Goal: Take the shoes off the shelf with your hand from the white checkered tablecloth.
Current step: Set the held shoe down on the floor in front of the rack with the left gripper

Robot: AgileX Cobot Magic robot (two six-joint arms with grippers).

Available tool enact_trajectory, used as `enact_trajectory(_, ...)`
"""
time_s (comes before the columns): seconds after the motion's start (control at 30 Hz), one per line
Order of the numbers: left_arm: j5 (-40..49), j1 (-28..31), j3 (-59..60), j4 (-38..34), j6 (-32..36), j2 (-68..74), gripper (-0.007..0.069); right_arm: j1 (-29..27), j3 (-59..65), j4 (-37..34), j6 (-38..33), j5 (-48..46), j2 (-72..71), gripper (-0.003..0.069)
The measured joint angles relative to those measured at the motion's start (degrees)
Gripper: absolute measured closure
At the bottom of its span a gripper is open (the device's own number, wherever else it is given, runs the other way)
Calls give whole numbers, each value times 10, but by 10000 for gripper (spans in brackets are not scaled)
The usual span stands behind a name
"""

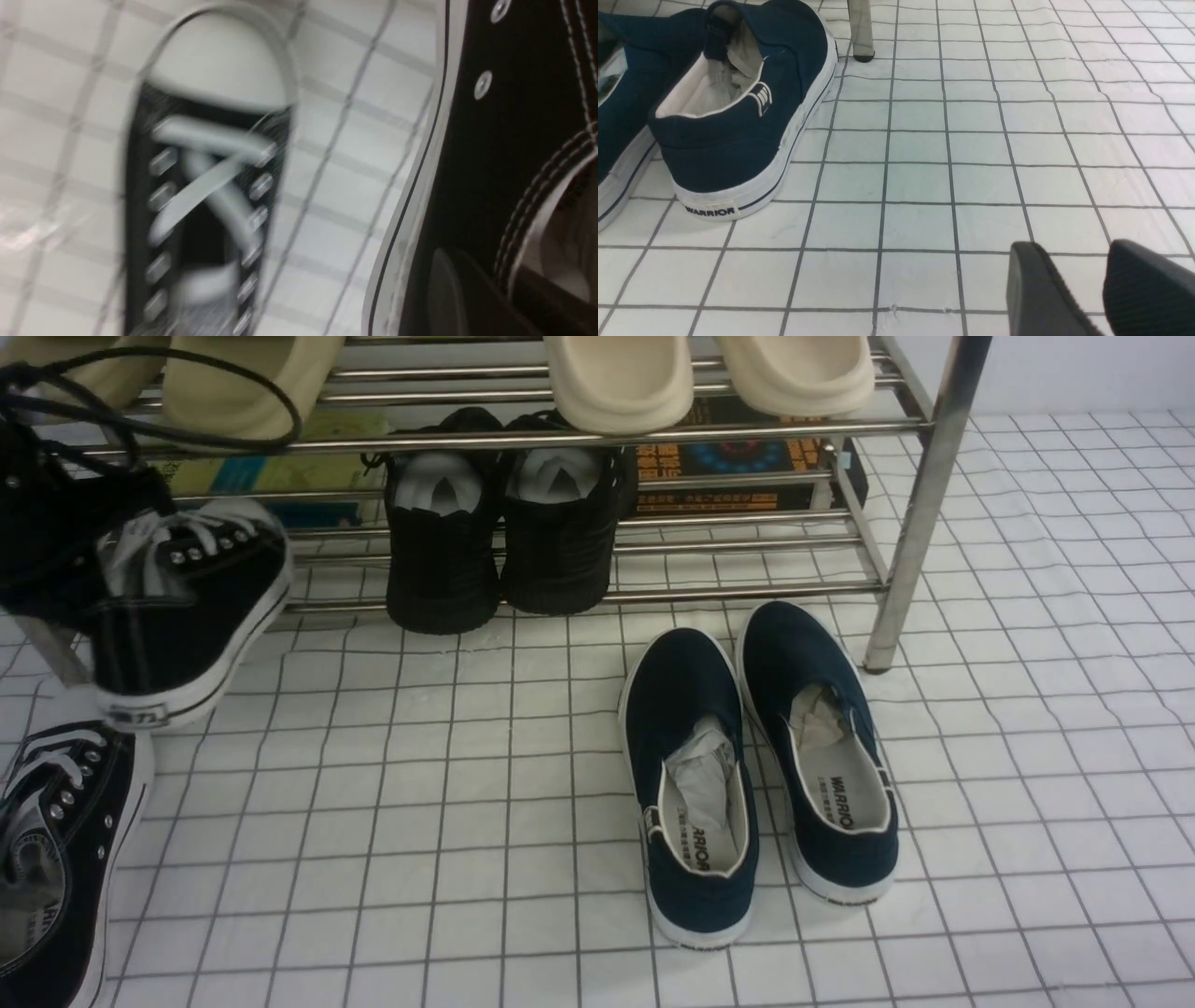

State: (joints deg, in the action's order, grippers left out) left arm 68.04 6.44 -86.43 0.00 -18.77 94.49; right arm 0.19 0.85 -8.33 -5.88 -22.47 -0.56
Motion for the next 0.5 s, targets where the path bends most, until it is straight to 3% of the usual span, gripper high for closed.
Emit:
enact_trajectory(0.17,-15,0,102,14,-14,-66,610,0,0,0,0,0,0,421)
enact_trajectory(0.3,-110,0,243,0,-54,-119,609,0,0,0,0,0,0,421)
enact_trajectory(0.5,-202,0,356,0,-76,-128,608,0,0,0,0,0,0,421)
